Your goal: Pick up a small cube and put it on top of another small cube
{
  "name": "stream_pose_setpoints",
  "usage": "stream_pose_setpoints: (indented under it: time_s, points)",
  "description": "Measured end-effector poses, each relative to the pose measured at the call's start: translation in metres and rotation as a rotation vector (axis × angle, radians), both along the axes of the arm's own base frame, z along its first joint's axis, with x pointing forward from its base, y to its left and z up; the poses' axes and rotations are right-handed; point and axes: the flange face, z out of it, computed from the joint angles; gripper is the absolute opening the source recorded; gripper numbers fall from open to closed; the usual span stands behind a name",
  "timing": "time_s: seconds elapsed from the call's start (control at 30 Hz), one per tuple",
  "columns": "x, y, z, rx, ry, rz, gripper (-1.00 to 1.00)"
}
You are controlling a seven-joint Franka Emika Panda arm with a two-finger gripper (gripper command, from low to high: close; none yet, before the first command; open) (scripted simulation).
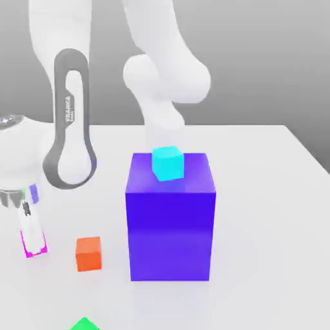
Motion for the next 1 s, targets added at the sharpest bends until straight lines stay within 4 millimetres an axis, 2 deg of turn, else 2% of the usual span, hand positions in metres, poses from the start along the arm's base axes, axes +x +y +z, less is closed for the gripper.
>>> stream_pose_setpoints:
  time_s: [0.1,0.3,0.43,0.57,0.73,0.9,0.93,1.0]
  points:
    - [0.000,0.000,-0.001,0.000,-0.001,0.000,-1.00]
    - [0.003,0.001,0.054,0.001,0.000,0.000,-1.00]
    - [0.054,0.017,0.067,0.003,0.005,-0.008,-1.00]
    - [0.114,0.046,0.076,0.003,0.009,-0.019,-1.00]
    - [0.184,0.096,0.090,0.002,0.008,-0.040,-1.00]
    - [0.245,0.158,0.109,0.002,0.000,-0.069,-1.00]
    - [0.252,0.166,0.104,0.002,-0.001,-0.073,-1.00]
    - [0.257,0.171,0.081,0.001,-0.002,-0.077,-1.00]
